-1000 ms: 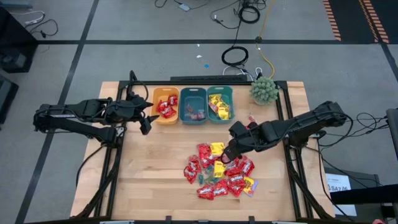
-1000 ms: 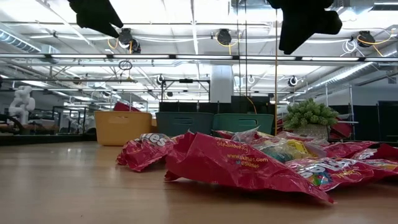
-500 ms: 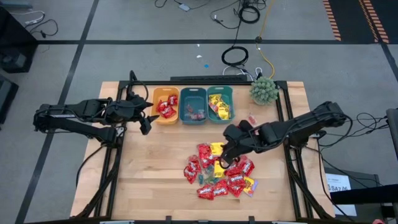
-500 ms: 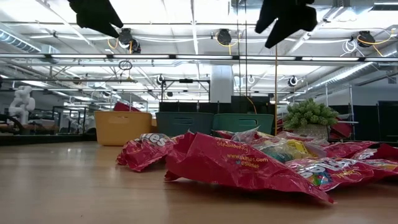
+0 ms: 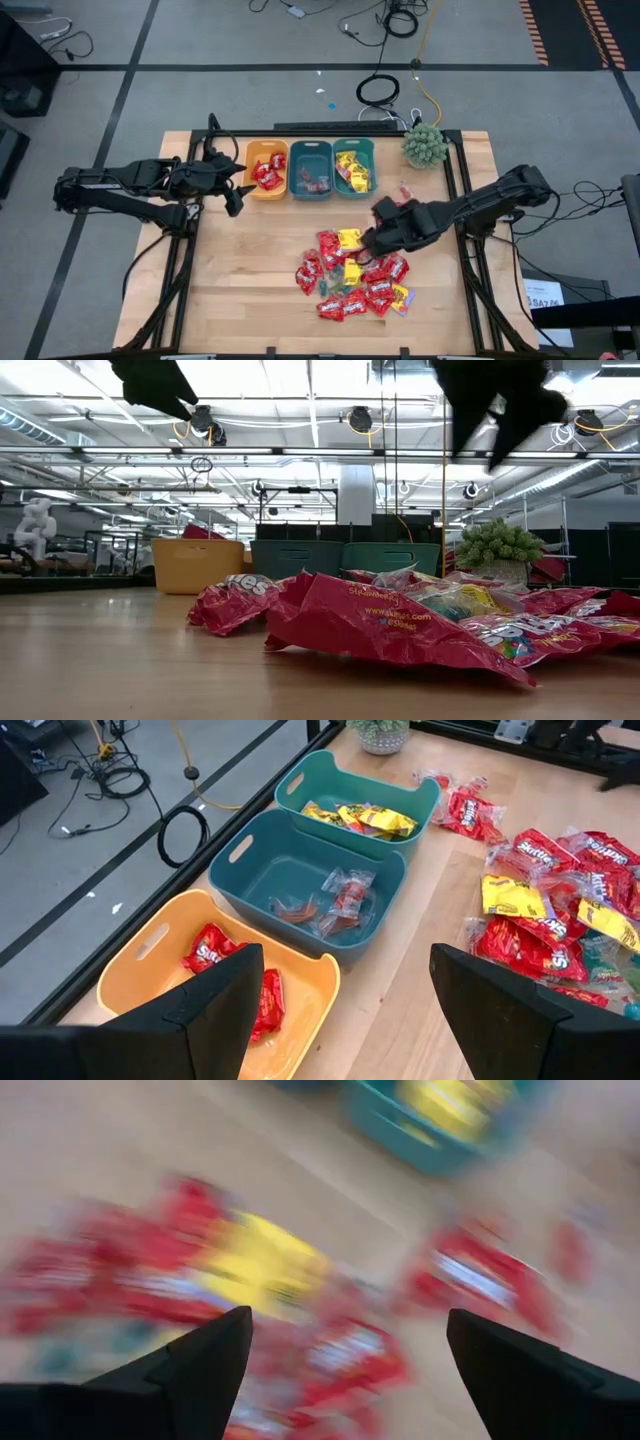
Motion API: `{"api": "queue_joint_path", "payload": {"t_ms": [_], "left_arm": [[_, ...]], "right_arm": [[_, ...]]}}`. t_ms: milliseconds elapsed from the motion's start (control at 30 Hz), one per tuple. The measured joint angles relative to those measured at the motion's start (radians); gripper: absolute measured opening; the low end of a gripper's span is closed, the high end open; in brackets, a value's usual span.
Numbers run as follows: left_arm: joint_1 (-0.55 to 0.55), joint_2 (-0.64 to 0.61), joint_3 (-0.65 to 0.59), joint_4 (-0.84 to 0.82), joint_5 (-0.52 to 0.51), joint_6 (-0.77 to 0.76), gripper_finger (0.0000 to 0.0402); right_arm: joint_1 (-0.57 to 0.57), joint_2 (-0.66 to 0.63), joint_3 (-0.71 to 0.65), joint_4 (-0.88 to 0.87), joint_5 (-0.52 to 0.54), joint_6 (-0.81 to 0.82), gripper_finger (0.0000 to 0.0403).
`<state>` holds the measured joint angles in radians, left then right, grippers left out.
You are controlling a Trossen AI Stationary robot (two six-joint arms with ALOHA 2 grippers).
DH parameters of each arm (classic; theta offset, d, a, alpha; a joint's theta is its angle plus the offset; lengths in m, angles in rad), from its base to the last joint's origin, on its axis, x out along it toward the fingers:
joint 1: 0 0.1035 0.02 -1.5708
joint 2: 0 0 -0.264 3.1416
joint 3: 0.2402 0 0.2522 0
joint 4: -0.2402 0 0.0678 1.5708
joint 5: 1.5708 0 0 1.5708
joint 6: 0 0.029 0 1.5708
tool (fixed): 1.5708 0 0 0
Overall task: Sort candy
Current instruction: Put the transparent red gummy into the blue bin
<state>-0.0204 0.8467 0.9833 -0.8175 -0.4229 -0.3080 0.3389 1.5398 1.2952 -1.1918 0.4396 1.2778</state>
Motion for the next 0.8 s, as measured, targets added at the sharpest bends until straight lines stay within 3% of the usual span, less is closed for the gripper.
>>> {"api": "queue_joint_path", "payload": {"t_ms": [200,500,633,800], "left_arm": [[0.0,0.0,0.0,0.0,0.0,-0.001,0.0297],[0.0,0.0,0.0,0.0,0.0,0.0,0.0297],[0.0,0.0,0.0,0.0,0.0,-0.001,0.0297],[0.0,0.0,0.0,0.001,0.0,0.0,0.0297]], "right_arm": [[-0.012,-0.085,-0.253,-0.115,-0.09,0.189,0.0329],[-0.166,-0.511,-0.714,0.243,-0.06,0.258,0.0329],[-0.271,-0.61,-0.787,0.31,-0.038,0.193,0.0329],[-0.37,-0.613,-0.79,0.442,0.059,-0.055,0.0329]]}}
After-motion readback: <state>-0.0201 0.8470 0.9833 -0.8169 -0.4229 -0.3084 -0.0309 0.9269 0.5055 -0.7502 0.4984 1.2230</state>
